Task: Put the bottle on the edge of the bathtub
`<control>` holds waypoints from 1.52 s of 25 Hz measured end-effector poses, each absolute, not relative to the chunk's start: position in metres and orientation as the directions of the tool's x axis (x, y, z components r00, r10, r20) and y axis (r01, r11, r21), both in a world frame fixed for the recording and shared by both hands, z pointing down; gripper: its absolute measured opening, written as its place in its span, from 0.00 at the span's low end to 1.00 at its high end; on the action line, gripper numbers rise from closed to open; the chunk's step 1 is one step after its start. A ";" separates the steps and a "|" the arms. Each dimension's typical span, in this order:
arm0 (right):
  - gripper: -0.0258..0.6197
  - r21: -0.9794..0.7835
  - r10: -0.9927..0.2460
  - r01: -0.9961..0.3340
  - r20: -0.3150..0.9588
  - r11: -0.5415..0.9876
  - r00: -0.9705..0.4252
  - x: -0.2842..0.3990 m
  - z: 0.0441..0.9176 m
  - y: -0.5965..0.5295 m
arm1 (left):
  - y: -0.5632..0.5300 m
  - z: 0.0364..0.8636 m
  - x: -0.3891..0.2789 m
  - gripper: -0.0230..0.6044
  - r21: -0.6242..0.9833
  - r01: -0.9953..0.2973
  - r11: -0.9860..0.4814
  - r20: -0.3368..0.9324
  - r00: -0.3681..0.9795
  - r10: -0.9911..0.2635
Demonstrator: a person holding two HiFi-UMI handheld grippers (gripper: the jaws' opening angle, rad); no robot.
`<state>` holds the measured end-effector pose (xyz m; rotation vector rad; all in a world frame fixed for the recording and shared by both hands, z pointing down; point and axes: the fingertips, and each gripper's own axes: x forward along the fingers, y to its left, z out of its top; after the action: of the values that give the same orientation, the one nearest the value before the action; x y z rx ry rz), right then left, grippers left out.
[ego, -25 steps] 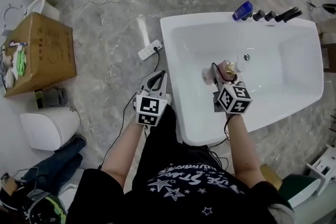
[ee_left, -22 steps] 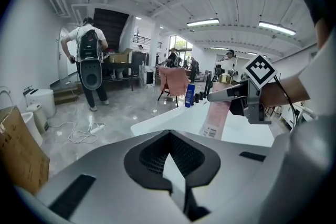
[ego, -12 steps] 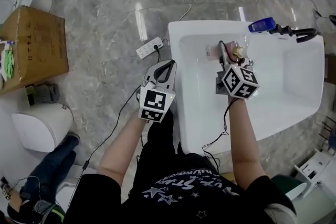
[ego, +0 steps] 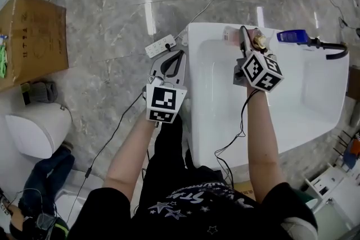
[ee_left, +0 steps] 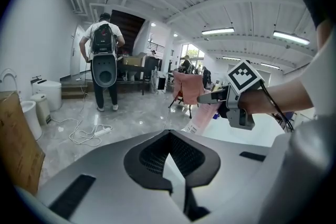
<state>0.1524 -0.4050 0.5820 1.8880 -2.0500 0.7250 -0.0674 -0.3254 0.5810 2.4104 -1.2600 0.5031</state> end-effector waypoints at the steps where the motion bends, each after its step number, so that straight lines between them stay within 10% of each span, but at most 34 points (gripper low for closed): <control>1: 0.38 -0.180 -0.852 -0.983 0.510 0.030 -0.119 0.152 0.584 -0.408 | -0.325 0.584 -0.068 0.06 0.160 -0.833 -0.530 0.476 0.535 -0.698; 38: 0.44 -0.067 -0.879 -0.998 0.475 0.012 -0.042 0.132 0.579 -0.418 | -0.288 0.589 -0.080 0.06 0.179 -0.834 -0.522 0.521 0.530 -0.669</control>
<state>0.1317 -0.4181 0.5791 1.9379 -1.9945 0.5618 -0.0804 -0.2877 0.5888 2.3644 -1.2306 0.5517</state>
